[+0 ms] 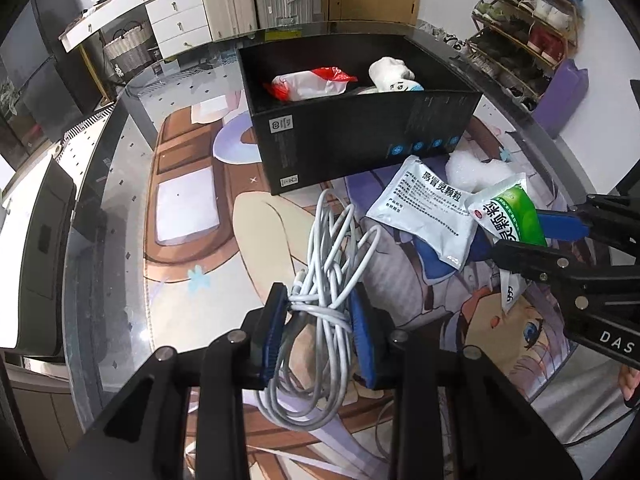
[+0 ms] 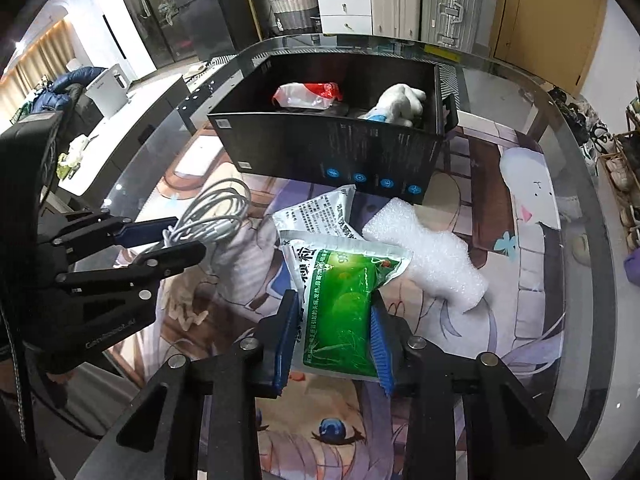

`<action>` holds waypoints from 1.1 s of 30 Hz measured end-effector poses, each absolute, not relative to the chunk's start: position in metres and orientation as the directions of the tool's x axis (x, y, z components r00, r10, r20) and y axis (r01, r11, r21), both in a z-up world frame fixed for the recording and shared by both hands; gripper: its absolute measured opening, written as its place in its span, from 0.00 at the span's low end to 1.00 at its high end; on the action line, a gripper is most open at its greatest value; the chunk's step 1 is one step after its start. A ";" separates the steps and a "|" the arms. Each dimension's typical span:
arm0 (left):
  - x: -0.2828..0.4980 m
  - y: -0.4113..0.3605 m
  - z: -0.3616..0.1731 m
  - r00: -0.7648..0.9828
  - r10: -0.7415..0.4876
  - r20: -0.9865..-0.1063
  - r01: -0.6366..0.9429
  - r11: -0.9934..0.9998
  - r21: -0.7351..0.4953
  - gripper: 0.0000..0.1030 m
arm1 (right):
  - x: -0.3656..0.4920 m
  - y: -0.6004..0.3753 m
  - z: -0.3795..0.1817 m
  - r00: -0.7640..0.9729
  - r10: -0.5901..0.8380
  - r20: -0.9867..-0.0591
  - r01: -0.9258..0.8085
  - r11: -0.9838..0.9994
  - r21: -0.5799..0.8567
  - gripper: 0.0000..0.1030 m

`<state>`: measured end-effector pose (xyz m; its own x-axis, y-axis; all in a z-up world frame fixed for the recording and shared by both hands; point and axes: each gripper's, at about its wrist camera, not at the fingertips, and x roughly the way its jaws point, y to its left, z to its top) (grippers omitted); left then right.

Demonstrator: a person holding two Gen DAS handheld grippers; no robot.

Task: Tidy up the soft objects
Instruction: 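Carry the cable bundle and green packet over the black box and release both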

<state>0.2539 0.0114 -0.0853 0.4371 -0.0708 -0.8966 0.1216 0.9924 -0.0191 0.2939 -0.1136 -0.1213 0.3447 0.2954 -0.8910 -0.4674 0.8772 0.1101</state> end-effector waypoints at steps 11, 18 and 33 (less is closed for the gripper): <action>0.240 -0.001 -0.069 0.476 -0.086 -0.875 0.155 0.988 -0.012 0.29 | 0.287 -0.119 -0.112 0.354 0.333 -0.874 -0.475 0.869 0.139 0.33; 0.230 0.000 -0.041 0.540 -0.103 -0.836 0.162 0.987 -0.017 0.29 | 0.283 -0.129 -0.087 0.391 0.388 -0.835 -0.473 0.862 0.180 0.33; 0.236 0.002 0.028 0.712 -0.116 -0.692 0.135 0.991 -0.028 0.29 | 0.281 -0.124 -0.005 0.597 0.462 -0.656 -0.483 0.860 0.165 0.33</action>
